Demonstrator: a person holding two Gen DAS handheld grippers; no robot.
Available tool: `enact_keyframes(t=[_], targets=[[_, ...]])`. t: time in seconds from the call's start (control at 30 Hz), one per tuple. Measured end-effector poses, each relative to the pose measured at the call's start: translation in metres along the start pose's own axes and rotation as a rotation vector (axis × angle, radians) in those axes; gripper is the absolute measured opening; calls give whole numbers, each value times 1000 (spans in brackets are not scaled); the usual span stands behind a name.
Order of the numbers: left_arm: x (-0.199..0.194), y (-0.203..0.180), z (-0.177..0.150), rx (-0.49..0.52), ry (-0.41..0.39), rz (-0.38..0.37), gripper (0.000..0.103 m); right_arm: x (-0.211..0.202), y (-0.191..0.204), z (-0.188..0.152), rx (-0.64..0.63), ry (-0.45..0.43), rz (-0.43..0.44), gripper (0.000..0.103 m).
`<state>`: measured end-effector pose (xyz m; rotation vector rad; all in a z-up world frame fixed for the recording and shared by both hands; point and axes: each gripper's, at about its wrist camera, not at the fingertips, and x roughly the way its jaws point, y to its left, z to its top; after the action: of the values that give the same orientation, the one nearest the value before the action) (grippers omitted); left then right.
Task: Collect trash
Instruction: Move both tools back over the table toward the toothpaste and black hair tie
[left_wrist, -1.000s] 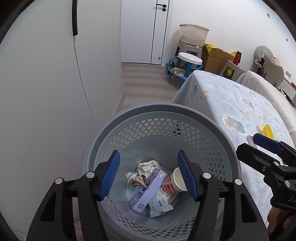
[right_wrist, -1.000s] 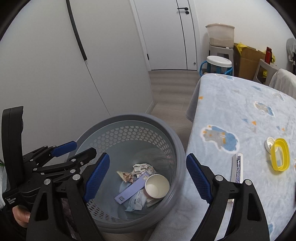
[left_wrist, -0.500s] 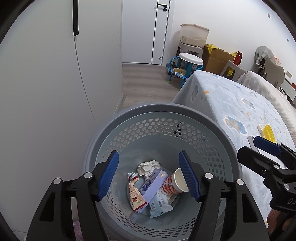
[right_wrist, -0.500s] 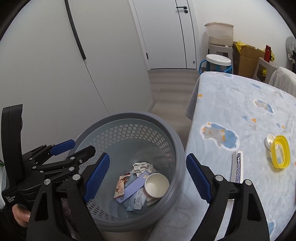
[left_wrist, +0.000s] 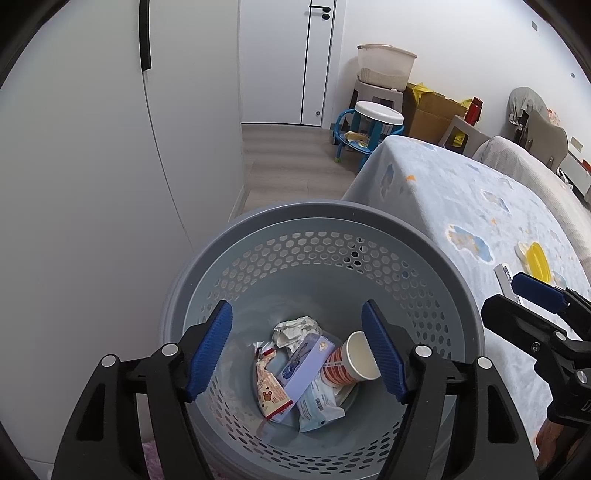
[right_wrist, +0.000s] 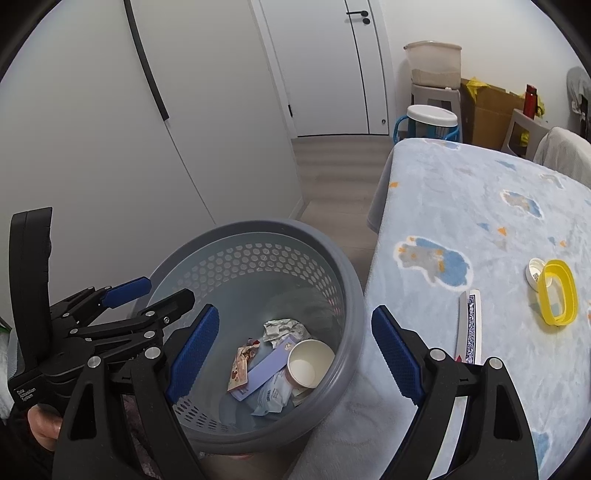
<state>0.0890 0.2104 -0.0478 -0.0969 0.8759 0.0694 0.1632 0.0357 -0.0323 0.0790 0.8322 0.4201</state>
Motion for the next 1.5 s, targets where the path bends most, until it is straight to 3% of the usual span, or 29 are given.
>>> enact_keyframes(t=[0.67, 0.9, 1.17, 1.5], targets=[[-9, -33, -7, 82, -18, -32, 75, -43, -46, -38, 104, 12, -85, 84], [-17, -52, -21, 118, 9, -52, 75, -74, -80, -59, 153, 14, -140, 87], [-30, -69, -39, 75, 35, -78, 75, -106, -123, -86, 231, -5, -193, 87], [-39, -127, -39, 147, 42, -101, 75, -144, -176, -102, 285, -41, -268, 87]])
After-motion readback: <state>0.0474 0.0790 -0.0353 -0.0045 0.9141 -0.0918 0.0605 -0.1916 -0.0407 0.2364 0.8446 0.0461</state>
